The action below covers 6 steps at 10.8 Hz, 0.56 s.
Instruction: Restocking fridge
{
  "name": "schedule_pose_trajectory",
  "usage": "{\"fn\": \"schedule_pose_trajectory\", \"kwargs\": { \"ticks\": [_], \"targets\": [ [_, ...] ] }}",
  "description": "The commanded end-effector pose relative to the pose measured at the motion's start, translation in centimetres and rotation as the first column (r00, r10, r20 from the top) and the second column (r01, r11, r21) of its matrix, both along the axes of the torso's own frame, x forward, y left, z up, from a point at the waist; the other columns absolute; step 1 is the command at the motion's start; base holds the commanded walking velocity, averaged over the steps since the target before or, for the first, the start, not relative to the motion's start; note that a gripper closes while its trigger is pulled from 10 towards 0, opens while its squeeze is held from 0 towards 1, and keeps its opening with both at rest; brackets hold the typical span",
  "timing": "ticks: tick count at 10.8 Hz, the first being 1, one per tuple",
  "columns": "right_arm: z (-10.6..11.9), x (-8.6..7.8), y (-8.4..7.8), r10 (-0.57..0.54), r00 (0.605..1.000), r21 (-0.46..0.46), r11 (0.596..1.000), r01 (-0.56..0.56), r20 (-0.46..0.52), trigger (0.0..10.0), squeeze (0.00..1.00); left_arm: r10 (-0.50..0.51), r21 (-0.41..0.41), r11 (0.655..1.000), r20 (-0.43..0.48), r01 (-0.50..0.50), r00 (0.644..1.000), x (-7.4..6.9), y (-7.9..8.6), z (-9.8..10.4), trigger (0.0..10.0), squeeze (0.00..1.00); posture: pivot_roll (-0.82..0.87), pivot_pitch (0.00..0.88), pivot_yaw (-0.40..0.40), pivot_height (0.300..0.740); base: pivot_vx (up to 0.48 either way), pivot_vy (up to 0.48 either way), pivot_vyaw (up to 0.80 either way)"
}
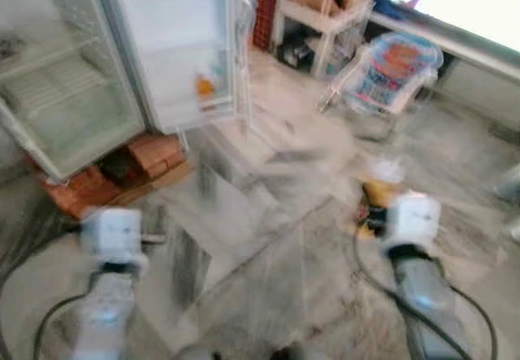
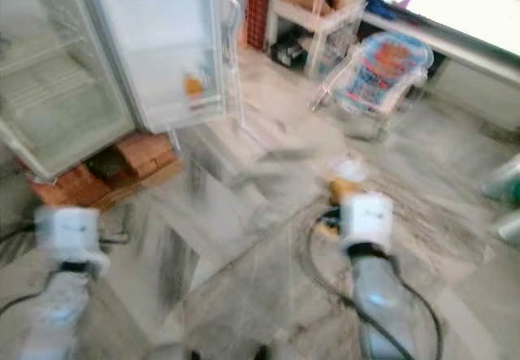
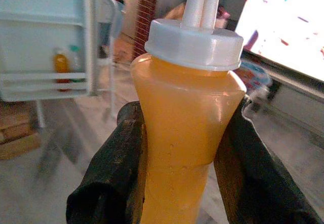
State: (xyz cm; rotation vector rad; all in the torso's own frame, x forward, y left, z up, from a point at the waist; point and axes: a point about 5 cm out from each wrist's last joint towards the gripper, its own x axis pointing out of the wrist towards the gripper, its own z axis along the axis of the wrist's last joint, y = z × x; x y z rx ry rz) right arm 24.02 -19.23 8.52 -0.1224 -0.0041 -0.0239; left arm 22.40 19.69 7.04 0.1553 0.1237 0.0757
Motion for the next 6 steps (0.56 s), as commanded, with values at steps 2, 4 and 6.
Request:
{"fn": "schedule_pose_trajectory", "kwargs": {
  "ticks": [2, 4, 6],
  "targets": [
    [0.8, 0.7, 1.0, 0.036, 0.999, 0.015, 0.999, -0.036, 0.032, 10.0, 0.00, -0.001, 0.027, 1.000, 0.035, 0.000, 0.999, 0.3, 0.6, 0.9, 10.0, 0.00, 0.15, 0.065, -0.083, 0.740, 0.386, 0.172, 0.00],
    [1.0, 1.2, 1.3, 0.041, 0.998, 0.016, 0.999, -0.042, 0.045, 10.0, 0.00, -0.007, 0.025, 1.000, 0.042, 0.005, 0.999, 0.6, 0.5, 1.1, 10.0, 0.00, 0.16, 0.058, -0.077, 0.740, 0.463, 0.000, 0.00],
    [1.3, 1.8, 1.3, 0.006, 0.997, 0.032, 0.999, -0.008, 0.071, 10.0, 0.00, -0.050, 0.035, 0.998, 0.035, 0.049, 0.998, 1.3, 0.1, 1.1, 10.0, 0.00, 0.15, 0.043, -0.021, 0.740, 0.480, 0.000, 0.00]
  ]
}}
